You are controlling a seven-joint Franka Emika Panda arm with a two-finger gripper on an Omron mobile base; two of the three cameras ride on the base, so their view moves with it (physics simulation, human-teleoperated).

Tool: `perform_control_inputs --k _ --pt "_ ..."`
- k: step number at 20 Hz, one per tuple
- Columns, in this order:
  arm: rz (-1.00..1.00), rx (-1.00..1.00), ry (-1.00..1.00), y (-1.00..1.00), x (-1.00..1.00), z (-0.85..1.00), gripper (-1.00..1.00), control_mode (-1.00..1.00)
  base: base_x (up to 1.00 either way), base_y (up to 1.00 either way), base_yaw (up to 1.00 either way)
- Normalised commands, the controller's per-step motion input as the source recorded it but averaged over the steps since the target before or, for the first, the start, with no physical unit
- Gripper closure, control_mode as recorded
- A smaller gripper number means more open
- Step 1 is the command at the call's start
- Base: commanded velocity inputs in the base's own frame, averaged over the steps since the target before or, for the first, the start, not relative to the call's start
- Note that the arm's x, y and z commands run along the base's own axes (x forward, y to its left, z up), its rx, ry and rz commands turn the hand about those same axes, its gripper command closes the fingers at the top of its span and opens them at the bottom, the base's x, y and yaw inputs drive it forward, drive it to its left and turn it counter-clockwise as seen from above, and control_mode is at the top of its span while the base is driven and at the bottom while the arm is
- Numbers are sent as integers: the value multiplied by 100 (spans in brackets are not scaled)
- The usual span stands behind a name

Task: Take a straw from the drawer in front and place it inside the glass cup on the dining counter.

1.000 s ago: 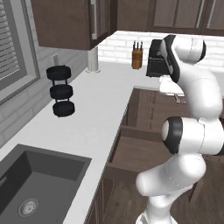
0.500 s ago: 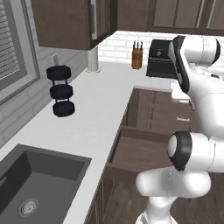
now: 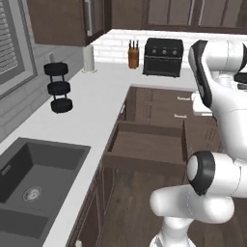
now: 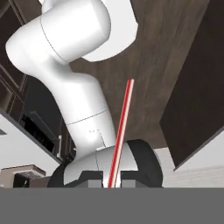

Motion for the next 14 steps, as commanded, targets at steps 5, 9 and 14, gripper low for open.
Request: perform_control_inputs --k 5,9,14 --pt "0 0 0 0 0 0 100 100 -34 -16 -23" --pt "0 0 0 0 0 0 100 100 -7 -13 -18" --pt "0 0 0 0 0 0 100 100 -13 -19 -13"
